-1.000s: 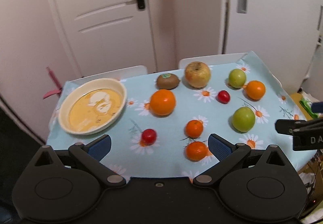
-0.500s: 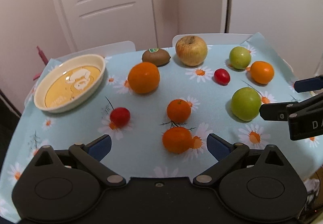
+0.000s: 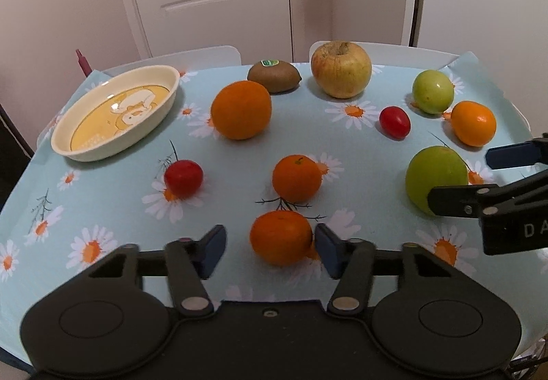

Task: Organize fruits
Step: 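Grasp a tangerine with the left tool while the right tool grasps a green apple, then carry both fruits over the cream bowl and open both tools to drop them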

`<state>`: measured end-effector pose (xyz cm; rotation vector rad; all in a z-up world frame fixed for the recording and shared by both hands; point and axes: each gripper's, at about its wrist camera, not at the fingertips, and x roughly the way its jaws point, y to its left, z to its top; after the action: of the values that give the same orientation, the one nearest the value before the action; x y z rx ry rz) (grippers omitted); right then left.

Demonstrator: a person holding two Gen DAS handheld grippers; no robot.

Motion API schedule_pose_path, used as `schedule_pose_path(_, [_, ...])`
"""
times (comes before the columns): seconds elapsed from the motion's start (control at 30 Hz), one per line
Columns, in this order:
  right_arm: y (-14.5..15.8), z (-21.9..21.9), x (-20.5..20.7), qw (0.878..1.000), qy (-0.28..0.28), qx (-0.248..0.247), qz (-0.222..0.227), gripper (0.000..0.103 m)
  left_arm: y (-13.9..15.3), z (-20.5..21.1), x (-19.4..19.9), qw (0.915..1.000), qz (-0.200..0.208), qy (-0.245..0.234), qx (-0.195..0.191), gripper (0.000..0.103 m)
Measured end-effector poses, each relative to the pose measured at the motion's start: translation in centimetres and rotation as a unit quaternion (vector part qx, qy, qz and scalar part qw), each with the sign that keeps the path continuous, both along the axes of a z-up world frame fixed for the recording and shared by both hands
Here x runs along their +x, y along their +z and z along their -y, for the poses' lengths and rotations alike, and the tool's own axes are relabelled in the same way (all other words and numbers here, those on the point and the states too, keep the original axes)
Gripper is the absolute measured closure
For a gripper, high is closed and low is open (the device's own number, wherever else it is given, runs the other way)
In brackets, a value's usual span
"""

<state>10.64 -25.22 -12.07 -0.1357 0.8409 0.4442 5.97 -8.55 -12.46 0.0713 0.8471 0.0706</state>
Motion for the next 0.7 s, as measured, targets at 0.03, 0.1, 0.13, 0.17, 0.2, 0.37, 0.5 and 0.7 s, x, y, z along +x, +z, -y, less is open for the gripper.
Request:
schedule_pose_path(0.03, [-0.1,-0.1,0.1,1.000,0.004,0.000,-0.002,0.008,-0.1,0.0,0.1,1.0000,-0.002,-0.002,-0.007,0.056])
schedule_pose_path(0.1, [-0.3,-0.3,0.5,1.000,0.012,0.001,-0.007,0.014,-0.1,0.1,0.1,0.9999,-0.002,0.002,-0.014,0.059])
schedule_pose_path(0.13, [-0.3,-0.3,0.6,1.000,0.015,0.002,-0.008,0.019,-0.1,0.2,0.1,0.9999,-0.002,0.003,-0.012,0.059])
schedule_pose_path(0.17, [-0.4,-0.4,0.7,1.000,0.019,0.004,-0.010,0.021,-0.1,0.3,0.1,0.9999,-0.002,0.004,-0.011,0.060])
schedule_pose_path(0.2, [-0.4,-0.5,0.8,1.000,0.020,0.004,-0.011,0.021,-0.1,0.3,0.1,0.9999,-0.002,0.007,-0.012,0.060])
schedule_pose_path(0.37, [-0.6,-0.7,1.1,1.000,0.024,0.007,-0.014,0.027,0.0,0.5,0.0,0.9999,-0.003,0.010,-0.010,0.060])
schedule_pose_path(0.5, [-0.6,-0.9,1.3,1.000,0.027,0.005,-0.013,0.031,0.2,0.3,-0.2,0.9999,0.002,0.009,-0.008,0.060])
schedule_pose_path(0.7, [0.1,-1.3,1.0,0.999,0.037,0.007,-0.013,0.035,1.0,-0.1,-0.8,0.9999,0.009,0.012,-0.003,0.061])
